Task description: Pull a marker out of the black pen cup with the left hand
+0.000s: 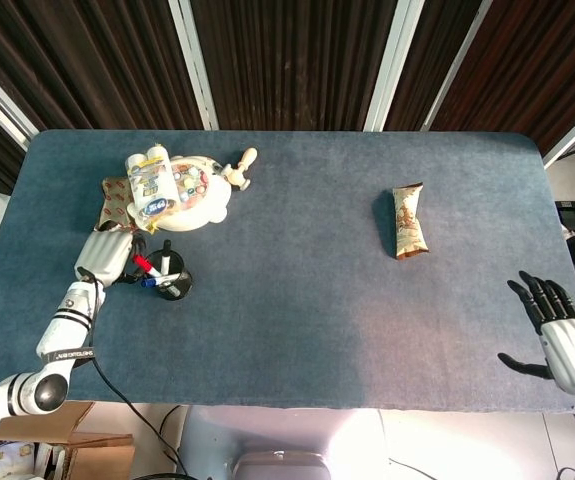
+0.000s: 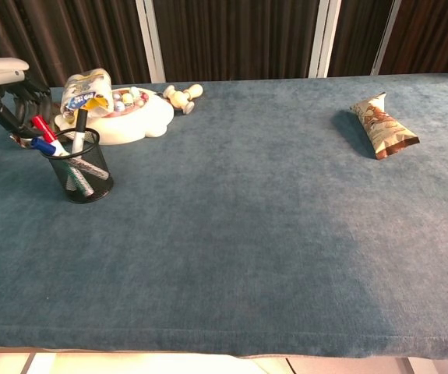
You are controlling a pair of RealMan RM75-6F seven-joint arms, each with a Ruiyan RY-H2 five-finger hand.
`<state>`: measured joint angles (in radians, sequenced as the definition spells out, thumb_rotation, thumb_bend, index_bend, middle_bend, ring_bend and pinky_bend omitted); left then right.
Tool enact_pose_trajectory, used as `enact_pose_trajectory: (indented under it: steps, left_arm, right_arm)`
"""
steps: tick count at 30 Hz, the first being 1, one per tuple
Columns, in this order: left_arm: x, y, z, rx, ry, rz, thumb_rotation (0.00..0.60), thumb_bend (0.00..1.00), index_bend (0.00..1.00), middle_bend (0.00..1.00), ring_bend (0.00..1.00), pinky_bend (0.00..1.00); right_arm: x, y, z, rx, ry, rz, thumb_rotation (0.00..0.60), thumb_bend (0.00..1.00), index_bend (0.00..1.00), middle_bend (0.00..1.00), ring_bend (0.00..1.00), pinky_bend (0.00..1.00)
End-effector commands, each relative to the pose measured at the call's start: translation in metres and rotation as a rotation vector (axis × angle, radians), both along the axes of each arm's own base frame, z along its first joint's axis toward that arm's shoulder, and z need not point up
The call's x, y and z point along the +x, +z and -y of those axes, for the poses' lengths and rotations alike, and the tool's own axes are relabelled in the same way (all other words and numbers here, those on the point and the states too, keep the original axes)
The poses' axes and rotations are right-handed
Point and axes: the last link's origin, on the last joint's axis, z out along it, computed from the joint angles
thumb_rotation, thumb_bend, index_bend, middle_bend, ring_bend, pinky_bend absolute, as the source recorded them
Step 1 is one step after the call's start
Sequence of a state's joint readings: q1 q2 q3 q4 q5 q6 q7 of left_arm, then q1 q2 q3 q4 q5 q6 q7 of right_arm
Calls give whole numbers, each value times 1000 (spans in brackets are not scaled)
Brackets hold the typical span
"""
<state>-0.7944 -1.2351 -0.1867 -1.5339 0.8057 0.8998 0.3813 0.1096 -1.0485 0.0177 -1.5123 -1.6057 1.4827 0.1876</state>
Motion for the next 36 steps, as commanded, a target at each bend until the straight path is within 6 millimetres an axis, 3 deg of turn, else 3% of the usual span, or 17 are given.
enact_pose_trajectory:
  steps: [1,5,12,20,26,33,36]
  left_arm:
    - [1,-1,-1,-1,-4,8,600,398,657,725,629,207]
    - [3,2,0,-2,-15,12,600,475,706,791,689,226]
    - [9,14,8,-1,-34,35,600,498,714,805,697,230]
    - [20,46,34,-19,-79,51,600,497,686,783,677,212]
    - [39,71,57,62,-191,144,600,490,684,784,677,212]
    - [57,65,63,84,-288,229,600,490,687,790,676,233]
    - [74,43,59,70,-355,275,600,495,687,788,663,246]
  right_arm:
    - [0,0,-1,-1,-1,0,600,0,0,0,0,0]
    - [-1,2,-2,-5,-6,4,600,0,0,0,0,0]
    - [-2,1,-2,-2,-7,6,600,0,0,0,0,0]
    - [-2,1,-1,-2,-4,7,600,0,0,0,0,0]
    - [0,0,0,0,7,7,600,0,0,0,0,0]
    - [2,-1,1,2,14,7,600,0,0,0,0,0]
    - [3,-2,2,6,19,8,600,0,0,0,0,0]
